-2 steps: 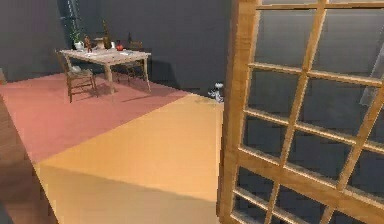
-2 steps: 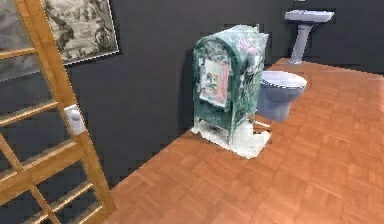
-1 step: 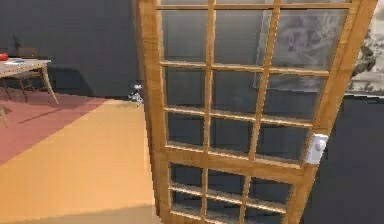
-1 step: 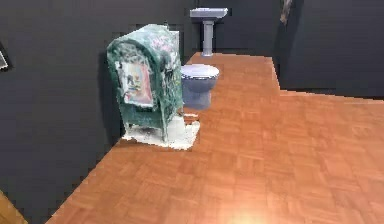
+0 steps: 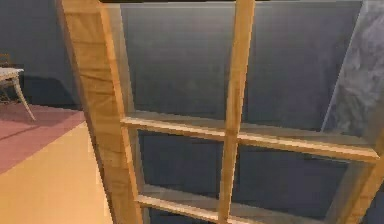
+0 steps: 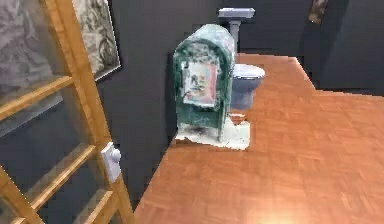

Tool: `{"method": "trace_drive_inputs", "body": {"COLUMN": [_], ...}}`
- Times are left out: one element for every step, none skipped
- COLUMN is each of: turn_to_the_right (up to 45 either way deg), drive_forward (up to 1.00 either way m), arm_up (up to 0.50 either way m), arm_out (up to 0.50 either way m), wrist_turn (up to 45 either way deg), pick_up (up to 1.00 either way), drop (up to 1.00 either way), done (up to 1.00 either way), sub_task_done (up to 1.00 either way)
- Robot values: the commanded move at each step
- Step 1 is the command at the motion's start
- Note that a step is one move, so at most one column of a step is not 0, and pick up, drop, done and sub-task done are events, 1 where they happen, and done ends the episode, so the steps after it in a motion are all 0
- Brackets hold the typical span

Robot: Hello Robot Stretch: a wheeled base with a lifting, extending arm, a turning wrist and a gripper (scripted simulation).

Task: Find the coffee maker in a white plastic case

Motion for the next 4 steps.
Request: {"method": "trace_drive_inputs", "body": {"turn_to_the_right": [-45.0, -27.0, 0.0, -21.0], "drive_forward": [0.0, 0.0, 0.55, 0.0], "arm_up": [0.0, 0.0, 0.0, 0.0], "arm_out": [0.0, 0.0, 0.0, 0.0], "wrist_turn": [0.0, 0.0, 0.0, 0.0], "pick_up": [0.0, 0.0, 0.0, 0.0], "drop": [0.0, 0.0, 0.0, 0.0], "done": [0.0, 0.0, 0.0, 0.0], "sub_task_done": [0.0, 0.0, 0.0, 0.0]}}
